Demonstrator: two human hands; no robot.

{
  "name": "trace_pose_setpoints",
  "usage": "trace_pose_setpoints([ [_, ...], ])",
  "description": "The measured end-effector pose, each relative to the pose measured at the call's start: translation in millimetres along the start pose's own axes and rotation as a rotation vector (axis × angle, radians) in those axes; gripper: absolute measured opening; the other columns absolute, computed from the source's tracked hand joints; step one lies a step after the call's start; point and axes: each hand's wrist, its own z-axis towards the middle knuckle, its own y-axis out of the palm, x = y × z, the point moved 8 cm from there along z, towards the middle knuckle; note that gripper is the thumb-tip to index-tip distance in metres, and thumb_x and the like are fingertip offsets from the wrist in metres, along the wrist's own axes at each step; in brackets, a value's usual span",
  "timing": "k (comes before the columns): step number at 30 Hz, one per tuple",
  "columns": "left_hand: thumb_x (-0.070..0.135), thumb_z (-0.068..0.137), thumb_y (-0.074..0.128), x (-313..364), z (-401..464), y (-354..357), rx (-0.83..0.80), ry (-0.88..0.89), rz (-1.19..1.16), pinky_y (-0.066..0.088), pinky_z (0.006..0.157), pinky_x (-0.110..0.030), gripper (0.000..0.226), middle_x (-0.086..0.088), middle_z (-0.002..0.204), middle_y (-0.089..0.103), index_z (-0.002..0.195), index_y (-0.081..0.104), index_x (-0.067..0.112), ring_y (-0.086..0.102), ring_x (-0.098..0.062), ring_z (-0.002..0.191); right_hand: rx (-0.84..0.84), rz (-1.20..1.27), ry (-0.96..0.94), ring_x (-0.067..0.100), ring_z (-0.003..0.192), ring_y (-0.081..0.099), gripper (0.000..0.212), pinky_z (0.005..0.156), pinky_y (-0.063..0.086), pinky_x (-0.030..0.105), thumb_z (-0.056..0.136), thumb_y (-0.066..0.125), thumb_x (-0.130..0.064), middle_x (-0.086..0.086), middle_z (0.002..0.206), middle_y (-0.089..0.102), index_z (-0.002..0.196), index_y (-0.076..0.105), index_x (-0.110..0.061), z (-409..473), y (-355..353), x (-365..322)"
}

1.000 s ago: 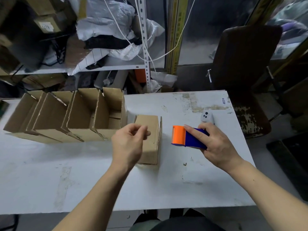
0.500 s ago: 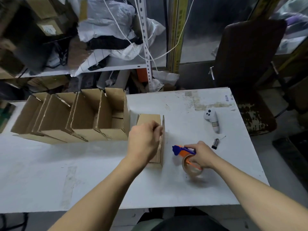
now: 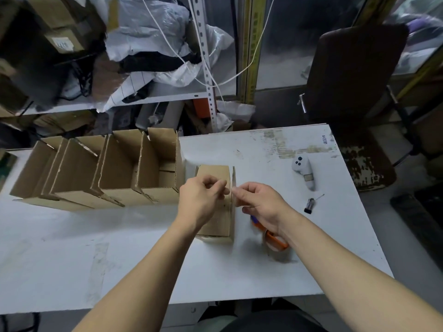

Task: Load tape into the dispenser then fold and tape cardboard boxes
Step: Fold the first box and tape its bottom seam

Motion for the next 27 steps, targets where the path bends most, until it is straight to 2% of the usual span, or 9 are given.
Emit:
trace_pose_setpoints([
  [2, 0.034, 0.096, 0.070, -5.4, 4.5, 1.5, 0.062, 0.033, 0.103, 0.059, 0.082, -0.033, 0.019, 0.010, 0.075, 0.078, 0.085, 0.078, 0.022, 0.074, -0.010, 0.079, 0.079, 0.077, 0.050, 0.013, 0.067, 0.058, 0.029, 0.063, 0.042, 0.025, 0.075, 0.087, -0.030, 0.000, 0.068, 0.065, 0.082, 0.065, -0.013, 5.2, -5.8, 7.5],
  [5, 0.035, 0.099, 0.066, -6.6, 5.2, 10.3, 0.187, 0.211, 0.388, 0.053, 0.073, -0.039, 0.022, -0.003, 0.083, 0.075, 0.091, 0.073, 0.015, 0.068, -0.029, 0.083, 0.217, 0.122, 0.061, 0.015, 0.062, 0.054, 0.025, 0.056, 0.038, 0.025, 0.083, 0.086, -0.020, 0.003, 0.064, 0.061, 0.075, 0.064, -0.011, 11.7, -14.4, 13.1],
  [9, 0.018, 0.098, 0.067, -3.3, 2.3, 25.1, 0.293, 0.493, 0.582, 0.036, 0.055, -0.040, 0.028, -0.012, 0.064, 0.058, 0.075, 0.055, 0.010, 0.051, -0.034, 0.065, 0.316, 0.038, 0.034, 0.006, 0.050, 0.049, 0.020, 0.048, 0.035, 0.019, 0.091, 0.081, -0.021, 0.004, 0.067, 0.059, 0.083, 0.068, -0.007, 13.9, -14.0, 21.7],
  [13, 0.013, 0.096, 0.063, -2.8, 2.7, 30.2, 0.363, 0.695, 0.653, 0.039, 0.054, -0.045, 0.030, -0.010, 0.061, 0.048, 0.070, 0.047, 0.012, 0.037, -0.028, 0.057, 0.421, -0.046, -0.058, 0.010, 0.064, 0.052, 0.016, 0.067, 0.045, 0.025, 0.091, 0.080, -0.021, 0.000, 0.070, 0.061, 0.084, 0.069, -0.011, 16.5, -17.2, 27.3],
  [16, 0.015, 0.098, 0.059, -10.7, 6.4, 32.3, 0.365, 0.685, 0.648, 0.040, 0.057, -0.049, 0.027, -0.010, 0.064, 0.048, 0.073, 0.048, 0.012, 0.032, -0.026, 0.061, 0.434, -0.039, -0.094, 0.012, 0.069, 0.055, 0.017, 0.075, 0.049, 0.028, 0.092, 0.079, -0.021, 0.000, 0.072, 0.062, 0.083, 0.068, -0.010, 17.8, -16.0, 28.5],
  [20, 0.016, 0.092, 0.073, -12.4, 8.1, 28.6, 0.397, 0.618, 0.656, 0.038, 0.060, -0.046, 0.023, -0.010, 0.068, 0.052, 0.080, 0.055, 0.011, 0.041, -0.030, 0.064, 0.452, -0.025, -0.108, 0.012, 0.071, 0.058, 0.017, 0.078, 0.050, 0.029, 0.090, 0.081, -0.021, -0.002, 0.072, 0.064, 0.084, 0.069, -0.011, 18.1, -17.8, 30.1],
  [22, 0.031, 0.091, 0.072, -16.6, 9.0, 23.7, 0.423, 0.526, 0.692, 0.040, 0.064, -0.044, 0.025, -0.010, 0.079, 0.055, 0.093, 0.059, 0.011, 0.047, -0.032, 0.073, 0.460, -0.022, -0.117, 0.009, 0.069, 0.059, 0.015, 0.078, 0.050, 0.029, 0.090, 0.080, -0.020, -0.006, 0.068, 0.064, 0.083, 0.069, -0.013, 19.0, -19.0, 31.4],
  [24, 0.046, 0.090, 0.069, -26.5, 9.0, 18.8, 0.447, 0.387, 0.718, 0.043, 0.072, -0.045, 0.043, -0.011, 0.096, 0.056, 0.110, 0.060, 0.010, 0.050, -0.034, 0.087, 0.458, -0.020, -0.128, 0.009, 0.069, 0.060, 0.014, 0.079, 0.051, 0.030, 0.090, 0.080, -0.017, -0.005, 0.068, 0.065, 0.082, 0.069, -0.013, 19.9, -19.1, 32.0],
  [27, 0.054, 0.091, 0.066, -39.2, 7.9, 15.4, 0.441, 0.237, 0.667, 0.045, 0.084, -0.049, 0.059, -0.012, 0.125, 0.053, 0.129, 0.056, 0.010, 0.047, -0.037, 0.111, 0.438, 0.005, -0.128, 0.015, 0.074, 0.064, 0.013, 0.086, 0.055, 0.037, 0.090, 0.081, -0.016, 0.000, 0.072, 0.069, 0.083, 0.070, -0.012, 21.6, -18.4, 33.3],
])
